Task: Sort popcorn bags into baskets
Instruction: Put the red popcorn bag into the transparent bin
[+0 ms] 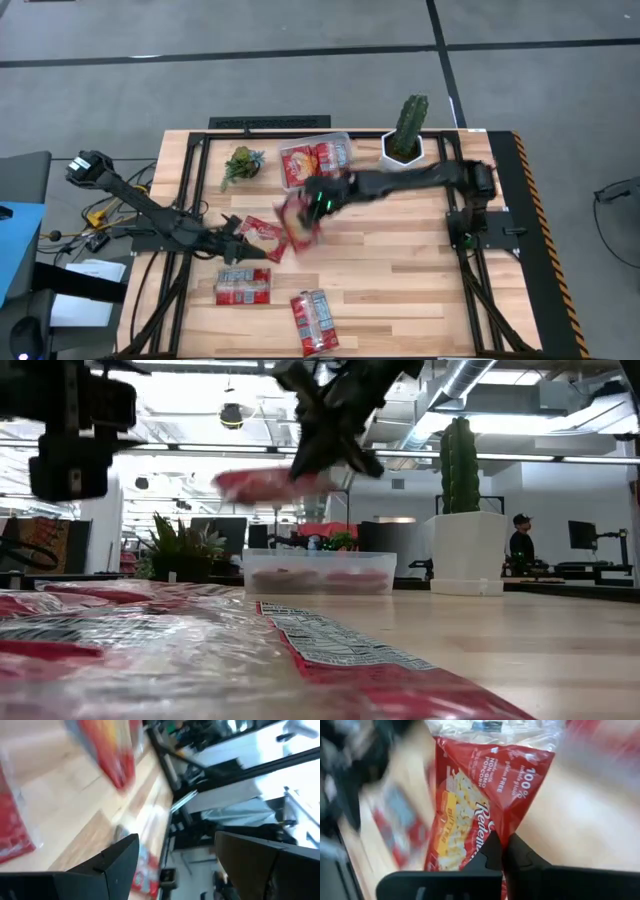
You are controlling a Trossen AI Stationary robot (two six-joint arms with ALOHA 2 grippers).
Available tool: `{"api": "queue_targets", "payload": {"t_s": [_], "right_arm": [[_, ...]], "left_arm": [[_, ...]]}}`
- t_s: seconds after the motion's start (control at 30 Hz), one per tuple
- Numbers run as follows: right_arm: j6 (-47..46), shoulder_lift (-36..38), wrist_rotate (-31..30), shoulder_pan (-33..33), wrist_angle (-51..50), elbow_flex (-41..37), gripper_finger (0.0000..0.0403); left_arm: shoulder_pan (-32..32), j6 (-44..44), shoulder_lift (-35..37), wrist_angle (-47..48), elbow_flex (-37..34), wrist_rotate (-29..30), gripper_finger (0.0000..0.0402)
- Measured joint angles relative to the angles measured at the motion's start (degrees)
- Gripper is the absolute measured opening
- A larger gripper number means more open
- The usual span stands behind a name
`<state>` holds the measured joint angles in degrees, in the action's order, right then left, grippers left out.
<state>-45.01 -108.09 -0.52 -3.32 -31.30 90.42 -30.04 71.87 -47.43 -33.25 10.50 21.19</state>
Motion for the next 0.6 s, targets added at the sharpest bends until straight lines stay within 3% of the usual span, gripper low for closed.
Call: {"api": "queue_targets", "payload": {"t_s": [0.17, 0.33, 0.6], "right_arm": [[4.4, 4.53, -2.47, -9.9, 2.65, 0.06, 0.0005], [6.68, 3.92, -1.04, -18.6, 5.72, 0.06, 0.0005], [7.56, -4.05, 5.08, -22.48, 9.92, 0.05, 0.001]], "left_arm": [[0.0, -2.25, 7.1, 2.61, 0.0, 2.72, 0.0249], [0.0, -1.8, 11.24, 7.62, 0.0, 4.62, 0.0249], [0.0, 0.73, 12.21, 12.3, 0.0, 5.64, 0.0249]]}}
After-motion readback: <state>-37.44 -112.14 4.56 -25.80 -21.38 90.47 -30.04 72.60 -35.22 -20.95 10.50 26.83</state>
